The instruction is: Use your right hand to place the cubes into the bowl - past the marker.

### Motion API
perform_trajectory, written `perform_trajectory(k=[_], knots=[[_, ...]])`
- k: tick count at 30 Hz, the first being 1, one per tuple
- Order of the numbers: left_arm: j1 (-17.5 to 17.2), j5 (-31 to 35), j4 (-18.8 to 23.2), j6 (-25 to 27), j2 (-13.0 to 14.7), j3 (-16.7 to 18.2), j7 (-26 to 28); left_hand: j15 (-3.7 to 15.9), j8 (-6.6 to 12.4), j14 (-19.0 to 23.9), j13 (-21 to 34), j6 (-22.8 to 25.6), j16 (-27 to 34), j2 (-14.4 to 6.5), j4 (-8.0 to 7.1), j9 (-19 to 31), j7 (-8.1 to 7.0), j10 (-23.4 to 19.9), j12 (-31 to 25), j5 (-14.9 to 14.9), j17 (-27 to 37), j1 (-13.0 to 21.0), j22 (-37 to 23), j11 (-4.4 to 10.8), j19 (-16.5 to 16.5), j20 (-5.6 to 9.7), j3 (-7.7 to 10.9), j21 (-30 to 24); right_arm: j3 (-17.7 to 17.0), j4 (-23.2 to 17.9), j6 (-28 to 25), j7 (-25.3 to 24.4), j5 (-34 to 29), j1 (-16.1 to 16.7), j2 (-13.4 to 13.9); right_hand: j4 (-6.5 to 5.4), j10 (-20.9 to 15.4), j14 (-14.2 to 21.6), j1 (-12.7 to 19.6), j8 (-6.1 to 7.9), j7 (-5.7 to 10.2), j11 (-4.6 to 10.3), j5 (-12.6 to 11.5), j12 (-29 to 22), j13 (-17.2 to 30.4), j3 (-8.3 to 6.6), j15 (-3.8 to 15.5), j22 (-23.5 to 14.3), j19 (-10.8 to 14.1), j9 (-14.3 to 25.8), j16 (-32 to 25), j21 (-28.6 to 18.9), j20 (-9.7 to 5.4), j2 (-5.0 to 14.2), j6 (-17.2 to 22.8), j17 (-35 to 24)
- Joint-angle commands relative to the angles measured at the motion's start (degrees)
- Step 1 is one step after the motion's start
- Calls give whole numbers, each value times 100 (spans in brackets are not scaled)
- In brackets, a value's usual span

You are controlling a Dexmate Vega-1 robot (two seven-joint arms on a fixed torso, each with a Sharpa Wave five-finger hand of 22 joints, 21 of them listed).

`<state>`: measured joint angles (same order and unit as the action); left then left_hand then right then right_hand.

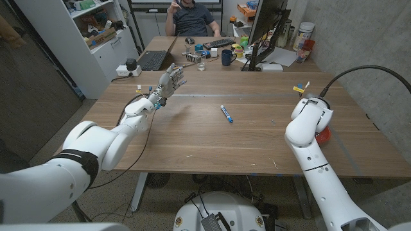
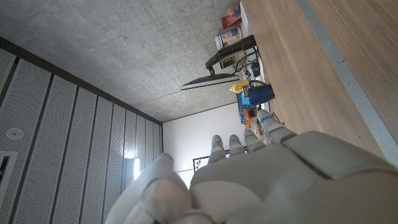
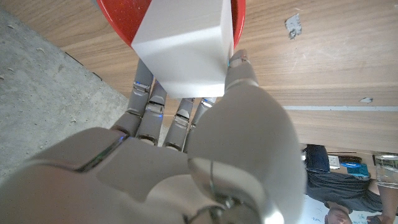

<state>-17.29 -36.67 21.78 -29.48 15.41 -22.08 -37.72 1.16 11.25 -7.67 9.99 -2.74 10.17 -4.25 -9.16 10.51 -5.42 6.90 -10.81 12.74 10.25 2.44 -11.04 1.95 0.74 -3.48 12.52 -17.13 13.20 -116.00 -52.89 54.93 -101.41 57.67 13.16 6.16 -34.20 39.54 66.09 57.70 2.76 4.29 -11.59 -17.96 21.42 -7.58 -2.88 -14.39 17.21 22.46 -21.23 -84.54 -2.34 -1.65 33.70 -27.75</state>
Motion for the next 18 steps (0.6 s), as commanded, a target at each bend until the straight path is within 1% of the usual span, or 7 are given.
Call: perform_trajectory(k=[1,7,9,10,13,16,18], knots=[[-82,-45,114,-73,37,28,-26,-14,-13,-37,30,24,38,-57,18,23,0,9,-38,58,9,10,-20,-19,-38,-6,-25,16,-18,70,34,794,-152,-120,44,22,-57,691,1114,4,-16,-7,-21,28,15,-8,1674,8,-27,-17,18,-31,-975,1069,33,5],[-78,-53,124,-77,33,19,-33,-18,-14,-37,30,21,37,-58,17,23,0,1,-41,58,9,10,-20,-19,-42,-6,-30,17,-2,55,9,712,-123,-96,70,17,-32,638,1117,-32,-20,-27,-21,56,15,-18,1673,9,-56,-70,70,-36,-968,1079,3,30],[-76,-45,126,-85,34,10,-29,-18,-14,-37,30,22,37,-58,17,23,-3,5,-39,58,9,10,-20,4,-47,3,-32,17,-29,19,-4,705,-73,-80,68,15,27,580,1122,-99,23,-32,-20,96,8,-31,1669,1,-89,-122,124,-54,-962,1088,-69,58],[-69,-47,118,-72,33,8,-44,-17,-14,-36,30,21,38,-58,17,23,-4,5,-39,58,9,10,-20,-6,-44,0,-33,19,-16,16,-5,685,-96,-71,79,6,64,430,1117,-140,16,-30,-20,128,-3,-46,1654,0,-114,-168,232,-59,-953,1098,-74,112],[-67,-47,113,-79,26,4,-39,-18,-15,-38,30,19,37,-58,17,23,-1,6,-38,58,9,10,-20,-9,-44,-3,-36,20,-28,-4,-15,671,-83,-62,78,-33,181,252,1078,-340,36,-59,-12,211,-37,-75,1632,-21,-218,-295,413,-110,-965,1113,-286,224],[-78,-49,134,-88,29,1,-33,-18,-16,-37,30,18,37,-59,17,23,-2,7,-38,58,9,11,-20,-12,-42,-7,-38,23,-32,-17,-13,667,-65,-51,87,-92,282,70,998,-653,57,-91,-2,271,-80,-105,1594,-17,-320,-464,610,-126,-979,1106,-609,366],[-87,-63,147,-83,30,8,-46,-18,-16,-37,30,18,37,-59,17,23,-2,4,-39,58,9,11,-20,-19,-40,-7,-39,25,-39,-39,-24,641,-35,-35,90,-148,350,-72,912,-819,59,-116,6,303,-106,-106,1560,2,-344,-558,726,-108,-984,1092,-741,448]])
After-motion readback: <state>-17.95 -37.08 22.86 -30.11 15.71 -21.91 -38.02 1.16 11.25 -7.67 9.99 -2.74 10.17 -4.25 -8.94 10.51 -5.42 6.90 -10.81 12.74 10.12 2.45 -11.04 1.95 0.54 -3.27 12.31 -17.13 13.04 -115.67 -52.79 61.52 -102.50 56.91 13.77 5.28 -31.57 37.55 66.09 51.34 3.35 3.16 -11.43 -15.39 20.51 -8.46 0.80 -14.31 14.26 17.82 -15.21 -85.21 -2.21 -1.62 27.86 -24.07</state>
